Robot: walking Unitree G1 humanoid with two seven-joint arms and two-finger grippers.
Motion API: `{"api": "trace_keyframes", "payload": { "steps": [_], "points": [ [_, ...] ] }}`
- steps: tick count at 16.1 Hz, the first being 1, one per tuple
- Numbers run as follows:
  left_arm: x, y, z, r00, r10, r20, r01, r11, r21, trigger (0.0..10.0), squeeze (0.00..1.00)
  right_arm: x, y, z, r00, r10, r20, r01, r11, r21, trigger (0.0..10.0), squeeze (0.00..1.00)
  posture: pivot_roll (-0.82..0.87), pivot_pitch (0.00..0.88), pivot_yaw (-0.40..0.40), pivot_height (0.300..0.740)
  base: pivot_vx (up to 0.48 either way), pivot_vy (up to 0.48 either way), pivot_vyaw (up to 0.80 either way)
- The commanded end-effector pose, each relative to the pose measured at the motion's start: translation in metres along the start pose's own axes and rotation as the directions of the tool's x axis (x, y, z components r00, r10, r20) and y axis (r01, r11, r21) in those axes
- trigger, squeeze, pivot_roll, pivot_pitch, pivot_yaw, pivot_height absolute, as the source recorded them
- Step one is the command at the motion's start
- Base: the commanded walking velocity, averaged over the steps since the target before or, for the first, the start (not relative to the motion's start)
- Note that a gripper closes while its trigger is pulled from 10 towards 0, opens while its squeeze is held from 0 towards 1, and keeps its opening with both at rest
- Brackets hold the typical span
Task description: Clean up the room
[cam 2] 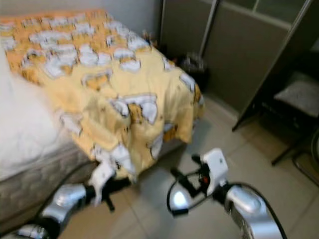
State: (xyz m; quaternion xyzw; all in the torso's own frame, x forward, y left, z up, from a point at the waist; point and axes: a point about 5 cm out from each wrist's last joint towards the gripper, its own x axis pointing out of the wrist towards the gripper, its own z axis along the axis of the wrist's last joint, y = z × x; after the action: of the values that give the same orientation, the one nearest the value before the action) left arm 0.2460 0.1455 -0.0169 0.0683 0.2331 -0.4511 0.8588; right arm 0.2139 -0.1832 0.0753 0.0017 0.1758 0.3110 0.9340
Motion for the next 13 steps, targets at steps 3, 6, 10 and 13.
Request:
{"api": "trace_keyframes", "payload": {
  "steps": [3, 6, 10, 13],
  "points": [
    [-0.008, 0.004, -0.007, 0.998, 0.02, -0.051, -0.019, 0.999, 0.034, 0.0, 0.0, 0.002, -0.002, 0.001, 1.0, 0.004, 0.012, -0.004, 1.0, 0.002, 10.0, 0.0, -0.14, 0.0, -0.046, 0.74, 0.0, 0.0, 0.0],
    [-0.01, 0.001, -0.012, 0.997, -0.002, -0.079, 0.006, 0.998, 0.056, 0.0, 0.0, 0.001, -0.001, -0.001, 1.0, 0.007, 0.008, -0.007, 1.0, 0.006, 10.0, 0.0, -0.14, 0.0, -0.048, 0.74, 0.0, 0.0, 0.0],
    [-0.029, -0.001, -0.032, 0.943, -0.09, -0.322, 0.185, 0.942, 0.279, 0.0, 0.0, 0.002, 0.002, -0.004, 1.0, 0.009, 0.006, -0.009, 1.0, 0.012, 10.0, 0.0, -0.13, 0.0, -0.039, 0.74, 0.0, 0.0, 0.0],
    [-0.056, -0.02, -0.068, 0.819, -0.224, -0.528, 0.413, 0.869, 0.272, 0.0, 0.0, 0.001, 0.004, -0.007, 1.0, 0.011, 0.001, -0.011, 1.0, 0.021, 10.0, 0.0, -0.13, 0.0, -0.027, 0.74, 0.0, 0.0, 0.0]
  ]
}}
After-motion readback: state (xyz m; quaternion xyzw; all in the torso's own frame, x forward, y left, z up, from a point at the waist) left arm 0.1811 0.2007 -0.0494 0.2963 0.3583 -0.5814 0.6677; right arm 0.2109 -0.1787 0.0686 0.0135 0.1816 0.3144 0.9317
